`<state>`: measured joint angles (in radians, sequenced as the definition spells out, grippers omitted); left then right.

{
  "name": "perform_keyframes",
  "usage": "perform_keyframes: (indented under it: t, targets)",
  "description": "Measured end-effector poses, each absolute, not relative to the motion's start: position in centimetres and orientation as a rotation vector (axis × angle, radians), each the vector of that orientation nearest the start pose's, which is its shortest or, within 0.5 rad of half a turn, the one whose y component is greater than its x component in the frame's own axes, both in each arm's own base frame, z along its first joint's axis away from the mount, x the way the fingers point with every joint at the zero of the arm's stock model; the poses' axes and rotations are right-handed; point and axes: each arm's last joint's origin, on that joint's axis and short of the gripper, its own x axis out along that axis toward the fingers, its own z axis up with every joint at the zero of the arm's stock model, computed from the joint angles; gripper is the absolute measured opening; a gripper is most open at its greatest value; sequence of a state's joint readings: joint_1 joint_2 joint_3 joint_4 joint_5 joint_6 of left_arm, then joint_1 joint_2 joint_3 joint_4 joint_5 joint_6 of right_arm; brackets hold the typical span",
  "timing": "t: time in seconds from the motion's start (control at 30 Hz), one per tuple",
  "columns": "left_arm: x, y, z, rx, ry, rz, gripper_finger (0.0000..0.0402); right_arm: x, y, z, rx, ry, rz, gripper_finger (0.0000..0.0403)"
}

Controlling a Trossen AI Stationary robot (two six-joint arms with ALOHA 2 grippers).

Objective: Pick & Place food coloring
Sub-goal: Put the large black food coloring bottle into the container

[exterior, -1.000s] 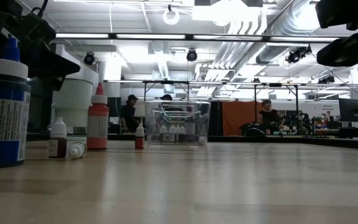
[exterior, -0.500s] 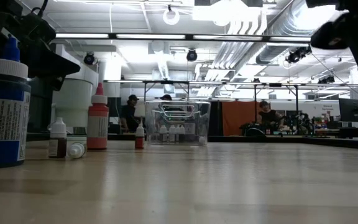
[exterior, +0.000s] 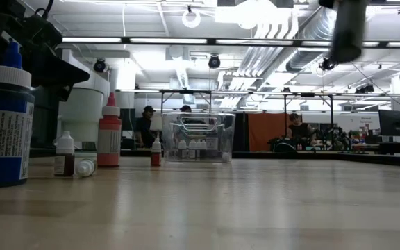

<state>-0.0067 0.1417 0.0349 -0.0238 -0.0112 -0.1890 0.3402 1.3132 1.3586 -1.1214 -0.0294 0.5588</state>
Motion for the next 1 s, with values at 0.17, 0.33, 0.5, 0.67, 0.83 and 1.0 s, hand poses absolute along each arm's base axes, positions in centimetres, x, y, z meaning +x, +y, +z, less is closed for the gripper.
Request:
perform_keyframes:
  t: [0.17, 0.33, 0.5, 0.67, 0.83, 1.0]
  targets:
    - [10.5, 0.0, 16.2, -0.188, 0.130, 0.017, 0.0001, 24.2, 6.4, 37.9, 0.363, 1.061, 0.020, 0.0108]
    - [10.5, 0.0, 16.2, -0.188, 0.130, 0.017, 0.0001, 26.5, 4.1, 41.1, 0.341, 1.005, -0.020, 0.0108]
    - [10.5, 0.0, 16.2, -0.188, 0.130, 0.017, 0.0001, 29.2, 0.9, 43.6, 0.310, 0.930, -0.073, 0.0108]
    - [10.5, 0.0, 16.2, -0.188, 0.130, 0.017, 0.0001, 31.8, -3.2, 44.2, 0.284, 0.886, -0.145, 0.0108]
    - [10.5, 0.0, 16.2, -0.188, 0.130, 0.017, 0.0001, 33.9, -7.7, 43.2, 0.291, 0.876, -0.236, 0.0108]
    - [10.5, 0.0, 16.2, -0.188, 0.130, 0.017, 0.0001, 35.8, -12.4, 40.8, 0.320, 0.883, -0.326, 0.0108]
